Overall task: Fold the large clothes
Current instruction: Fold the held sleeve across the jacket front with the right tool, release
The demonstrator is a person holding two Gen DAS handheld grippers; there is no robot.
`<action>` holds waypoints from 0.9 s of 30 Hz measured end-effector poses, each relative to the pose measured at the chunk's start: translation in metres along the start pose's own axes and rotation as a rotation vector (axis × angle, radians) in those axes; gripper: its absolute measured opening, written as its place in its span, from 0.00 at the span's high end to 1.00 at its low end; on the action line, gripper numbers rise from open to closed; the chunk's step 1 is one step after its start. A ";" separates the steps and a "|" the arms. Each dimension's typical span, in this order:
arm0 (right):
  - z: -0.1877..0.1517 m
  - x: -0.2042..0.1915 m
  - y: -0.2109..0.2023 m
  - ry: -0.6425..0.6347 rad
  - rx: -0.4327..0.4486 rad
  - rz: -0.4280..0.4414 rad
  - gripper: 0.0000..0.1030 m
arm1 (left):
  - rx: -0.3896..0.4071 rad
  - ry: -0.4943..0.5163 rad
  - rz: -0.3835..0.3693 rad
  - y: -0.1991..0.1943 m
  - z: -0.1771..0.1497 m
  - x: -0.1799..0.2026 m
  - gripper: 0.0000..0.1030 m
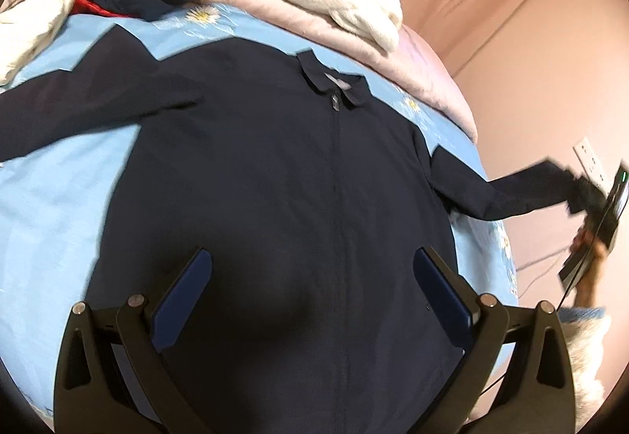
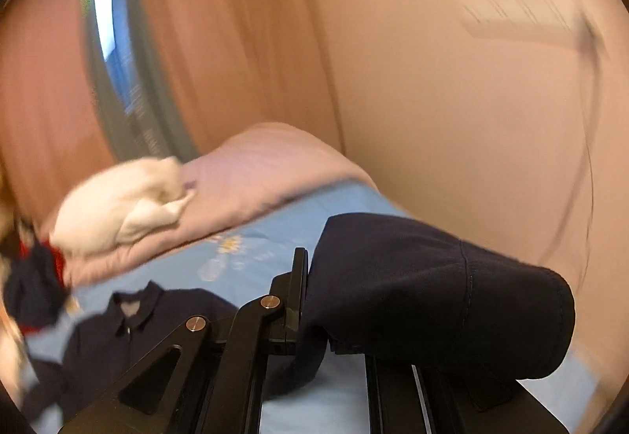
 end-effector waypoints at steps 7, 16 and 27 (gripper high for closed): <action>-0.053 -0.193 0.031 -0.509 -0.059 0.000 0.91 | 0.051 -0.069 0.015 -0.025 0.008 -0.048 0.00; -0.268 -0.357 0.074 -1.046 -0.190 0.106 0.89 | 0.038 -0.156 0.088 -0.015 0.008 -0.102 0.00; -0.269 -0.301 0.056 -0.820 -0.415 0.455 0.38 | 0.019 -0.109 -0.032 0.021 0.042 -0.073 0.00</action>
Point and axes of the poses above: each gripper's, at about its wrist camera, not at the fingertips, and y roughly the way its jaws point, x to its right, z to its top, the point moved 9 cm from there along y, roughly the way its jaws point, and after that the axes turned 5 degrees about y, right-handed, at the moved point
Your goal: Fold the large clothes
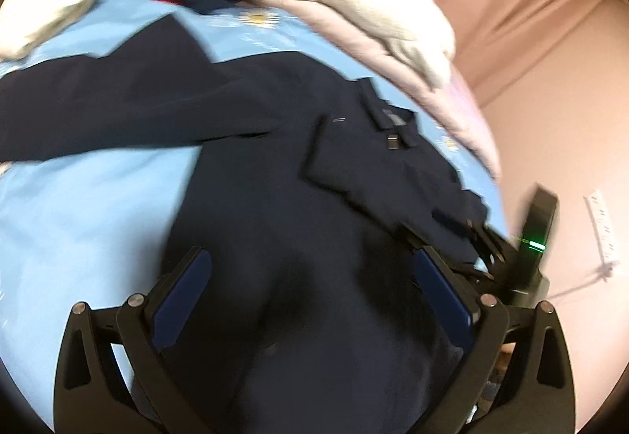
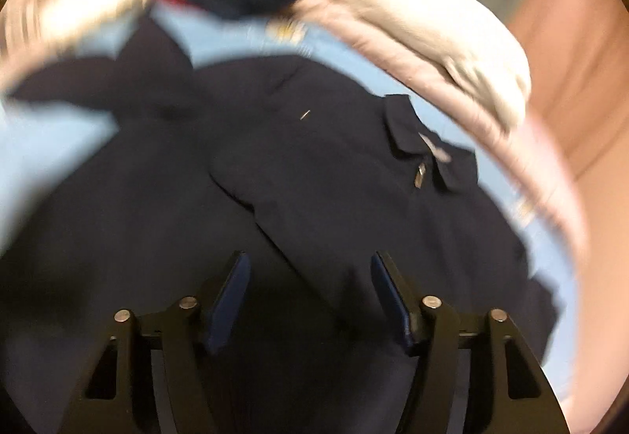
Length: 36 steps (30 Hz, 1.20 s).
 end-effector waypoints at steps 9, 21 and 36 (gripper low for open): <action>-0.042 0.189 -0.036 0.581 0.074 0.156 0.48 | -0.057 0.012 -0.259 0.085 0.047 0.069 0.10; -0.010 0.257 -0.022 0.977 0.194 0.405 0.57 | -0.163 0.007 -0.091 0.187 0.045 0.033 0.29; -0.085 0.333 -0.004 1.000 -0.074 -0.169 0.50 | -0.168 0.085 -0.034 0.196 0.047 0.035 0.27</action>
Point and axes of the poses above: each gripper's, at about its wrist camera, not at the fingertips, and y roughly the way its jaws point, x to its right, z to its top, the point moved 9 cm from there along y, roughly the way its jaws point, and after that the axes turned 5 degrees about y, right-handed, at the moved point
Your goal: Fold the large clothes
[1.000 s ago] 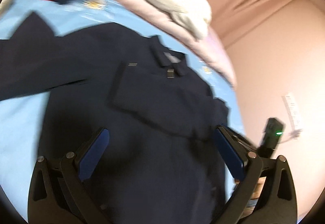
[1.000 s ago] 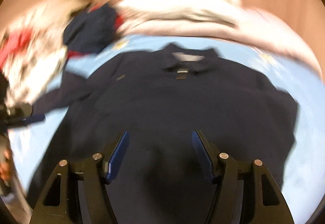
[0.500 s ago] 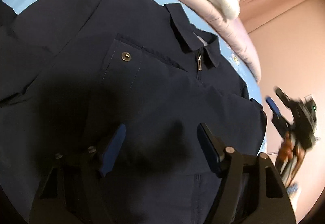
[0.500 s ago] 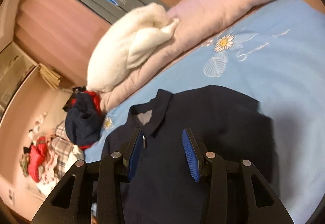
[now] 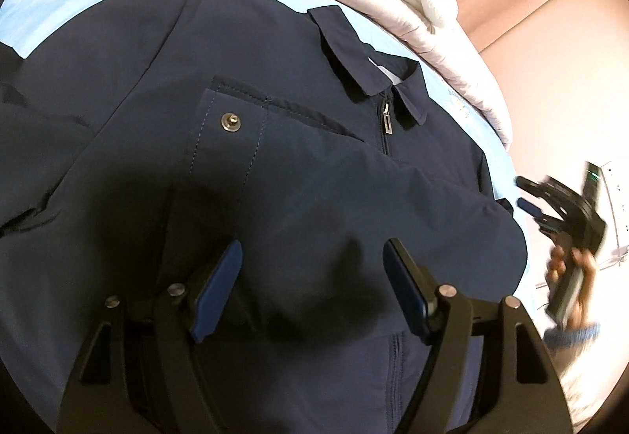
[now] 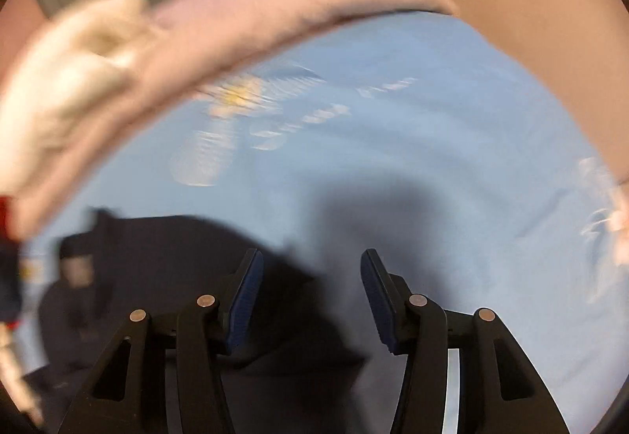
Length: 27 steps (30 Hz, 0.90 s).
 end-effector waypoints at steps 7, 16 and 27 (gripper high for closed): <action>-0.090 -0.053 -0.057 -0.304 0.060 0.297 0.50 | -0.001 0.026 0.031 0.003 0.000 0.003 0.27; -0.112 -0.046 0.013 -0.471 0.022 0.024 0.41 | -0.037 -0.026 0.057 -0.024 0.002 -0.001 0.19; -0.172 -0.058 -0.107 -0.432 0.046 0.309 0.36 | 0.289 -0.456 0.088 -0.223 -0.067 -0.196 0.03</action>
Point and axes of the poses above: each gripper's, at about its wrist camera, not at the fingertips, and y roughly the way its jaws point, x to its right, z to its top, the point moved 9 cm from there along y, roughly the way its jaws point, and after that the axes turned 5 degrees about y, right-handed, at the moved point
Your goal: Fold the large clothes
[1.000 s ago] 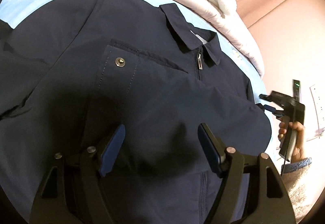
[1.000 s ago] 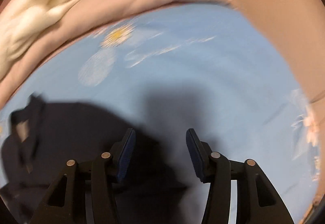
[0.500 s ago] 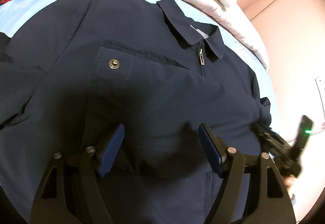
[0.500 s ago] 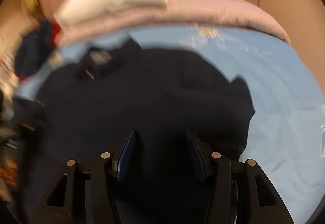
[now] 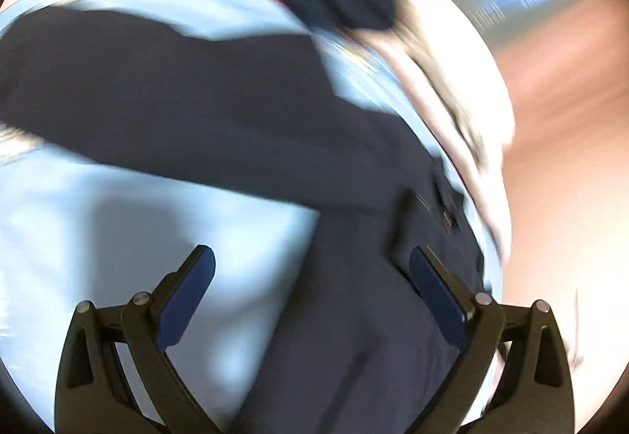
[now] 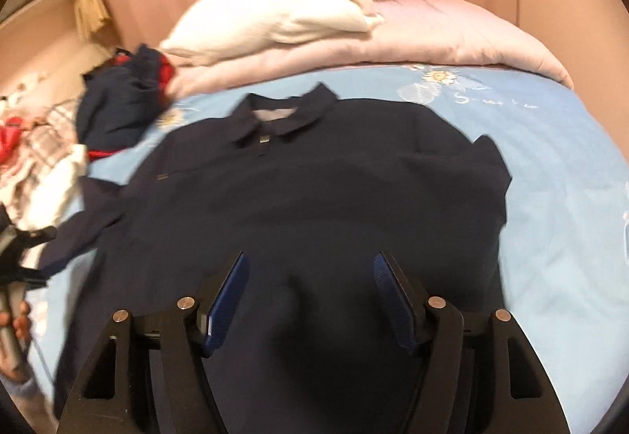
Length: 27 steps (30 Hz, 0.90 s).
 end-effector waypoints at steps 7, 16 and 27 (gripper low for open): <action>-0.054 -0.034 -0.018 0.039 -0.030 0.065 0.35 | 0.192 -0.374 -0.077 -0.066 0.028 -0.139 0.03; -0.074 -0.068 -0.005 0.072 -0.087 0.080 0.35 | 0.304 -0.470 -0.149 -0.060 0.077 -0.177 0.03; -0.081 -0.090 0.010 0.077 -0.095 0.084 0.35 | 0.304 -0.491 0.149 -0.039 0.105 -0.205 0.72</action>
Point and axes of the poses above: each gripper's, at about its wrist camera, not at the fingertips, and y roughly the way its jaws point, x to its right, z to its top, the point moved 9 cm from there along y, roughly the way its jaws point, and after that the axes turned 5 degrees about y, right-handed, at the moved point
